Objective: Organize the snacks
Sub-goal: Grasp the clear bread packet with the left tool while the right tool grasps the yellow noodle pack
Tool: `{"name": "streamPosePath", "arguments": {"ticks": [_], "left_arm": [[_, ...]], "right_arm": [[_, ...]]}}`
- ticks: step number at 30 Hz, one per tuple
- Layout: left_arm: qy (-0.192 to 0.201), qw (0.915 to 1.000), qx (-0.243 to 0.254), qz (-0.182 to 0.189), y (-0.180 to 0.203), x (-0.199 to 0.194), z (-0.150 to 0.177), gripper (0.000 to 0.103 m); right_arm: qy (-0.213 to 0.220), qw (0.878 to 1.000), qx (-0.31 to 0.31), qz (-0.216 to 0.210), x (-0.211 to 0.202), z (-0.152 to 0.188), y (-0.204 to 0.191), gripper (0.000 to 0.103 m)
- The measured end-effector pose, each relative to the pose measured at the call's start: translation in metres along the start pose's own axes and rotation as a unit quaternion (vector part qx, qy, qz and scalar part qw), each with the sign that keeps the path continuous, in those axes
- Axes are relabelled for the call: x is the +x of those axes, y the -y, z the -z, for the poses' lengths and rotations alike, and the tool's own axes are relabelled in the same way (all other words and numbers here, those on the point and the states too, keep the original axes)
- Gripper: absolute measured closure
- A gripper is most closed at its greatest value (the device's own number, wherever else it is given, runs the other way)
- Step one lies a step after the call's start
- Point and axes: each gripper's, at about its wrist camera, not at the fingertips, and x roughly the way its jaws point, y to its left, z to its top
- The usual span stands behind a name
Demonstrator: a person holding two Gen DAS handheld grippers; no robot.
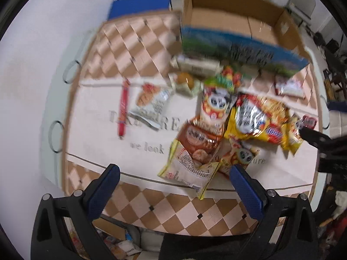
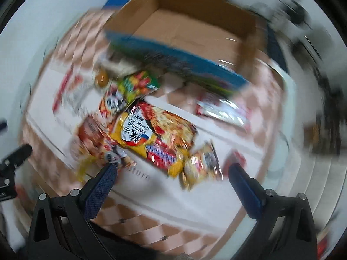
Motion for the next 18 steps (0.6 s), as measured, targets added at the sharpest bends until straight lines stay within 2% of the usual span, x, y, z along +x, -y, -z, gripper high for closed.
{"name": "streamPosePath", "arguments": {"ticks": [4, 6, 10, 14, 18], "left_arm": [[-0.033, 0.9993, -0.015, 0.012, -0.007, 0.042, -0.002, 0.0], [-0.04, 0.999, -0.014, 0.015, -0.009, 0.058, 0.0, 0.0], [-0.067, 0.9969, -0.004, 0.041, -0.008, 0.086, 0.006, 0.0], [-0.106, 0.9928, -0.014, 0.056, -0.008, 0.109, 0.014, 0.0], [-0.142, 0.9788, -0.101, 0.107, -0.025, 0.128, 0.023, 0.0]], "right_arm": [[-0.041, 0.989, -0.143, 0.019, 0.067, -0.031, -0.037, 0.0], [-0.067, 0.976, -0.208, 0.02, 0.099, -0.038, -0.053, 0.0], [-0.103, 0.949, -0.298, 0.026, 0.146, -0.044, -0.072, 0.0], [-0.128, 0.933, -0.338, 0.01, 0.171, -0.048, -0.08, 0.0], [-0.147, 0.936, -0.319, -0.015, 0.185, -0.054, -0.075, 0.0]]}}
